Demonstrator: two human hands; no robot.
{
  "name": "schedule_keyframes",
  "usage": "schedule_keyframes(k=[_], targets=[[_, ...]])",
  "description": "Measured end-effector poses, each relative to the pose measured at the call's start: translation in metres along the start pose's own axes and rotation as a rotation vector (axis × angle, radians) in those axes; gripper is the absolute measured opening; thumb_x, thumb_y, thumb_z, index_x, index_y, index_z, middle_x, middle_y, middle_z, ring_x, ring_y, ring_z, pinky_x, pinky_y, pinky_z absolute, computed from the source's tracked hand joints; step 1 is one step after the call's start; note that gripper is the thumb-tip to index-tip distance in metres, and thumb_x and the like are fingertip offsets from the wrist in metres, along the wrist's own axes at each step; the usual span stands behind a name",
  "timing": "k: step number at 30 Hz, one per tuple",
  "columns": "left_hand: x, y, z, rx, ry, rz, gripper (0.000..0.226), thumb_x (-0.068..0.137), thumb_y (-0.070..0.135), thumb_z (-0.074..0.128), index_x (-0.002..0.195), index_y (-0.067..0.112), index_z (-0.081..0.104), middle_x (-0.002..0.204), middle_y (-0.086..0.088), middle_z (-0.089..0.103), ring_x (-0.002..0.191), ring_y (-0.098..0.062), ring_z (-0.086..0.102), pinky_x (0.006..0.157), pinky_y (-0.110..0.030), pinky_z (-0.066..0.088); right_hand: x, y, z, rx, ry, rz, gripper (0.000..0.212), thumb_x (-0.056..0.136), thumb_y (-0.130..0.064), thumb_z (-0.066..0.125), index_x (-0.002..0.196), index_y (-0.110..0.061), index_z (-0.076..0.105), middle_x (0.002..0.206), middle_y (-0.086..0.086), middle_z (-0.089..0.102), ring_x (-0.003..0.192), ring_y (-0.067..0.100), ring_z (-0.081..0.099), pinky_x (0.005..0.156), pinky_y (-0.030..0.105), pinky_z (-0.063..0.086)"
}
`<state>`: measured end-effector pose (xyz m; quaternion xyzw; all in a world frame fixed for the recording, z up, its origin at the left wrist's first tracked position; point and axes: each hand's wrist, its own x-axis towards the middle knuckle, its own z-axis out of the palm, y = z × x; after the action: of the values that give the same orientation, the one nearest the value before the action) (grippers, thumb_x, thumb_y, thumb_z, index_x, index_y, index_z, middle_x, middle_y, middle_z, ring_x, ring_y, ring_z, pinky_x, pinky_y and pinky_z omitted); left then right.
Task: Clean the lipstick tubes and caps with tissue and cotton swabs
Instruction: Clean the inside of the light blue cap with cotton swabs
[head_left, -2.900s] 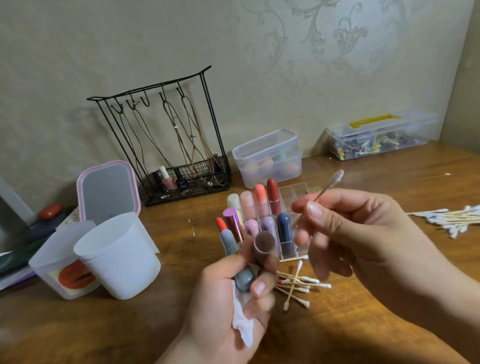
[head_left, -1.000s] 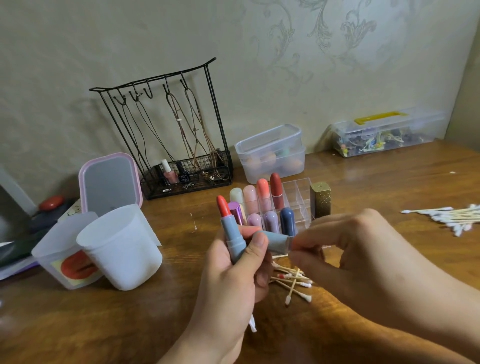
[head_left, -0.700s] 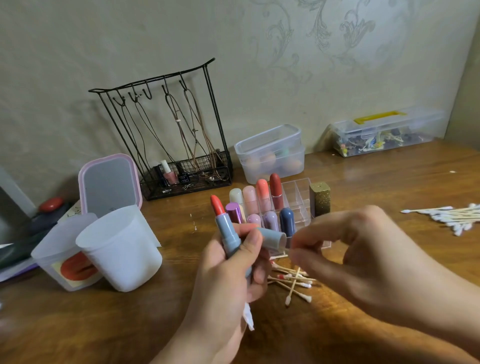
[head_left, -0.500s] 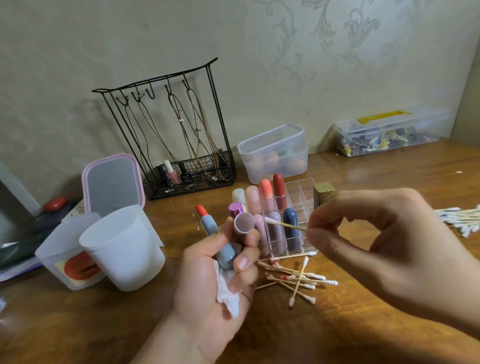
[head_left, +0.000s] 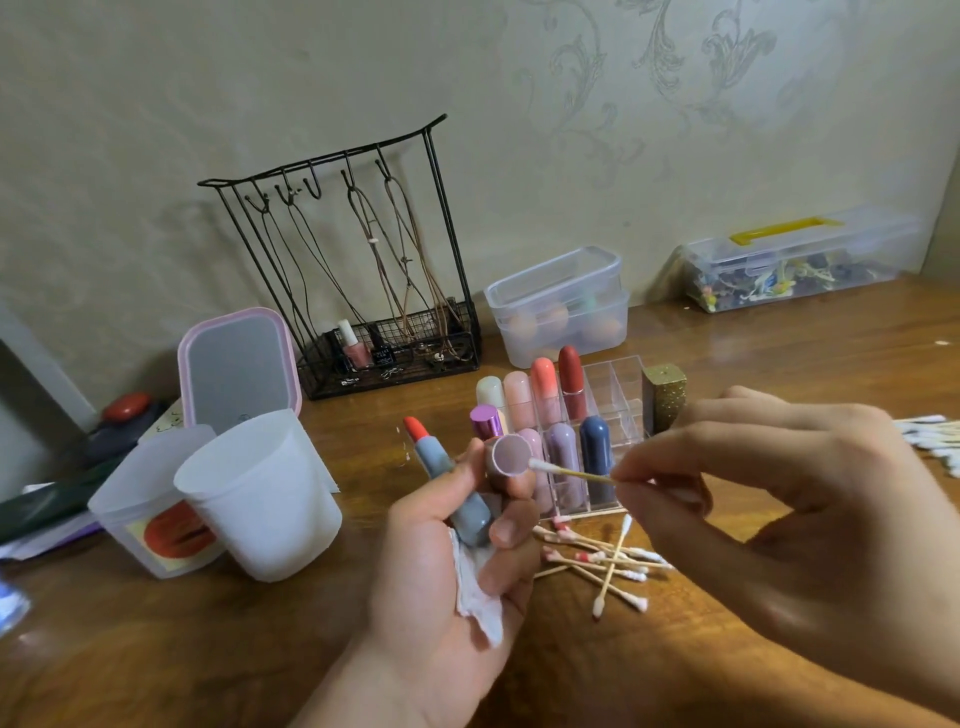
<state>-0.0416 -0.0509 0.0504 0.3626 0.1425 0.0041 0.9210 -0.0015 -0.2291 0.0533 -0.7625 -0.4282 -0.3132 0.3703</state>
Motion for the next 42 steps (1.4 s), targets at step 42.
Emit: schedule_keyframes(k=[42], targets=[[0.005,-0.013,-0.001,0.542,-0.036,0.47,0.023,0.078,0.02,0.059,0.098,0.01,0.063,0.067,-0.009,0.054,0.049,-0.006,0.05,0.041,-0.014,0.04,-0.005,0.01,0.011,-0.003,-0.054,0.158,0.013,0.081,-0.023,0.068,0.069,-0.02,0.07,0.055,-0.005,0.058,0.049,0.01,0.053,0.047,0.022,0.043]])
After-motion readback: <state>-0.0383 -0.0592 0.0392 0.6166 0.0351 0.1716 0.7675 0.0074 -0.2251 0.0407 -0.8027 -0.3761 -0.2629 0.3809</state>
